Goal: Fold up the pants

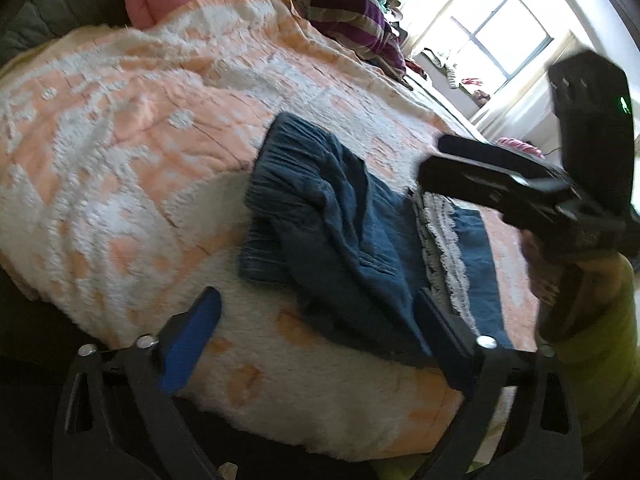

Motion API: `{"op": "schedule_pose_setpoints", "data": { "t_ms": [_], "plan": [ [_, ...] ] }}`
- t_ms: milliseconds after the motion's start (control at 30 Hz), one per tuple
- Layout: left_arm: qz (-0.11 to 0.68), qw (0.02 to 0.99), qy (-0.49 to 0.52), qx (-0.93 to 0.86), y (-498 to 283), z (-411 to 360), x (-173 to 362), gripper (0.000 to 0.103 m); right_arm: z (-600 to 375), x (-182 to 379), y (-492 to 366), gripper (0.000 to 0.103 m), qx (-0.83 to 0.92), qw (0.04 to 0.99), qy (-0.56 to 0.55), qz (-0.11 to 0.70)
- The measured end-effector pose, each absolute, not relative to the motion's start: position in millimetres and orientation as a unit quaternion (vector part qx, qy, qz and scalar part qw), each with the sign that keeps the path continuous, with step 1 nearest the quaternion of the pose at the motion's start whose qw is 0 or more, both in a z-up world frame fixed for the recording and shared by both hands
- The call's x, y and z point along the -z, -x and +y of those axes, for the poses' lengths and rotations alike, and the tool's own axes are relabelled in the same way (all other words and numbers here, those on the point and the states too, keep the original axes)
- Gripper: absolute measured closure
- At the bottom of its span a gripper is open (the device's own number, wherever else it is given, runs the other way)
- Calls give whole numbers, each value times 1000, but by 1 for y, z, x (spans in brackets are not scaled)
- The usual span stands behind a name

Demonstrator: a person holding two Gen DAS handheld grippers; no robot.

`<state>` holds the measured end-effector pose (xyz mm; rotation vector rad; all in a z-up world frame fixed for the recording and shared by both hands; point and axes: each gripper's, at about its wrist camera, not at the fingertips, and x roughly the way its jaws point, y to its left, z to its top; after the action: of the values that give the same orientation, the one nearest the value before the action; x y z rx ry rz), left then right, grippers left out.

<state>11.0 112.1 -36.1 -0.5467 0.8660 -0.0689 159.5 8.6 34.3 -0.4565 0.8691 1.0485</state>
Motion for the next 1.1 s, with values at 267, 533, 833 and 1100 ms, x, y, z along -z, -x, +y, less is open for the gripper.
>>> {"op": "schedule_pose_setpoints", "data": {
  "t_ms": [267, 533, 833, 1100],
  "plan": [
    [422, 857, 289, 57, -15, 112, 53, 53, 57, -13, -172, 10, -519, 703, 257, 413],
    [420, 857, 293, 64, -14, 113, 55, 52, 85, 20, -191, 21, -549, 648, 244, 468],
    [413, 858, 291, 93, -16, 110, 50, 28, 60, 13, -196, 73, -596, 635, 166, 464],
    [378, 886, 258, 75, -13, 97, 24, 6, -24, -39, -200, 76, -618, 670, 69, 406]
  ]
}}
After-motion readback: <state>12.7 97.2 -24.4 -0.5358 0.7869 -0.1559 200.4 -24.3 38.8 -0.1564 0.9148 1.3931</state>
